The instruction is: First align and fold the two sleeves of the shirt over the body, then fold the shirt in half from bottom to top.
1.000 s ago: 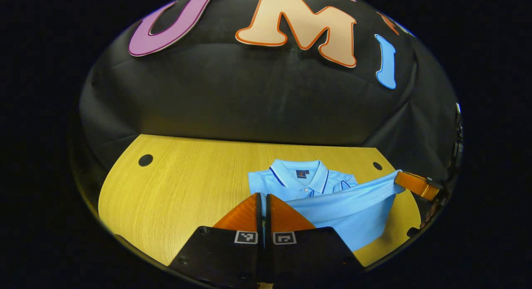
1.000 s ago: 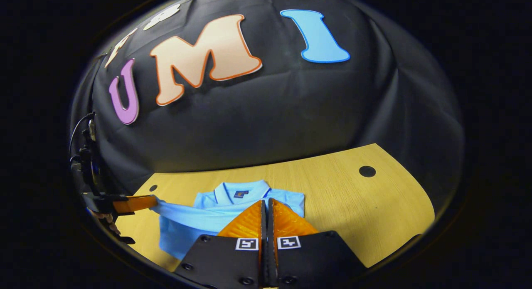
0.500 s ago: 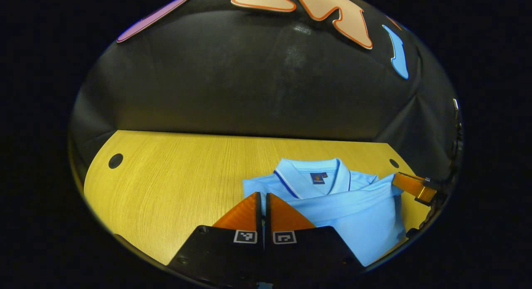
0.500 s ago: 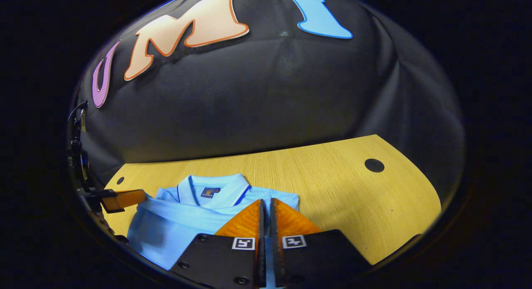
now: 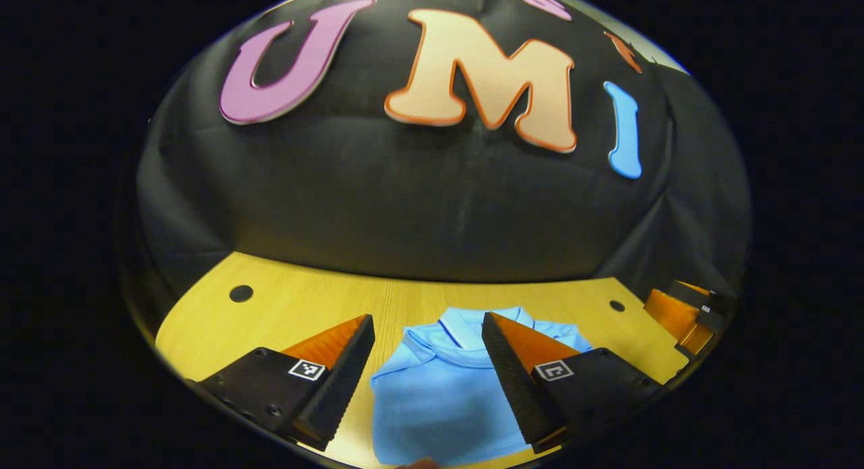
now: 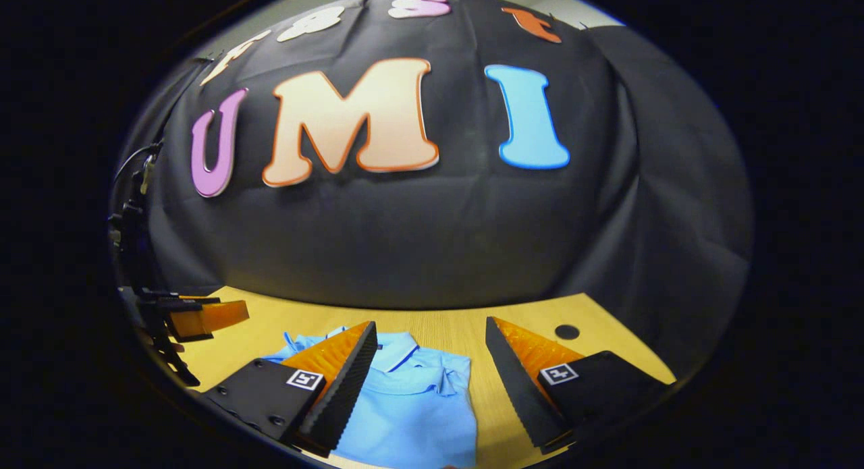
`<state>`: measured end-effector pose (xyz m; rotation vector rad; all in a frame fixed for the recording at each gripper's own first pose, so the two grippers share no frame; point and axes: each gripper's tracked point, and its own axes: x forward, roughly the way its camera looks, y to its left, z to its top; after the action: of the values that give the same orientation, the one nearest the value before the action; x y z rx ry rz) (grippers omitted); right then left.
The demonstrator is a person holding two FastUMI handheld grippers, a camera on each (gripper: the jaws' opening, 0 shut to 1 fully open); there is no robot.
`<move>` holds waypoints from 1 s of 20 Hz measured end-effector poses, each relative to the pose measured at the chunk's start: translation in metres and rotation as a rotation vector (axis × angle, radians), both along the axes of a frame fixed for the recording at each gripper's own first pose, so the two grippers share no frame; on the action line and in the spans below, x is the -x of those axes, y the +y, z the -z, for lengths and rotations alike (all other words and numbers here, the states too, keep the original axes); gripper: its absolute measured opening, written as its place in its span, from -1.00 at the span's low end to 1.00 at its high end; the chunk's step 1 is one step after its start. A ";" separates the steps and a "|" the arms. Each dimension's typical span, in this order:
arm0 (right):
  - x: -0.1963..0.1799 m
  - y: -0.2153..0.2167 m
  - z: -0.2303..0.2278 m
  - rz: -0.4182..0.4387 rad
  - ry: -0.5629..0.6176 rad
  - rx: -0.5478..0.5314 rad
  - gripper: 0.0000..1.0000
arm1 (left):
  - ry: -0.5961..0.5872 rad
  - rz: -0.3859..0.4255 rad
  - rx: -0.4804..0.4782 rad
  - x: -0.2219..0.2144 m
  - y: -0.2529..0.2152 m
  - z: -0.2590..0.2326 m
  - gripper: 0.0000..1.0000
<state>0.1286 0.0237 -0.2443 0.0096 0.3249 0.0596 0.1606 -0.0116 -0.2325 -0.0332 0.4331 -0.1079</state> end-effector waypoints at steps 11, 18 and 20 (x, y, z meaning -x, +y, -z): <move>0.131 -0.034 -0.151 -0.063 -0.207 -0.036 0.99 | -0.241 -0.013 -0.050 0.146 -0.028 -0.155 0.90; 0.193 -0.036 -0.180 -0.110 -0.256 -0.023 0.98 | -0.265 -0.007 -0.079 0.206 -0.043 -0.175 0.90; 0.196 -0.038 -0.182 -0.107 -0.256 -0.025 0.98 | -0.278 -0.007 -0.080 0.211 -0.043 -0.178 0.90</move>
<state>-0.0671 -0.0143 -0.0619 0.0094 0.0687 0.1698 -0.0502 -0.0548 -0.0545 0.0586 0.1593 -0.0866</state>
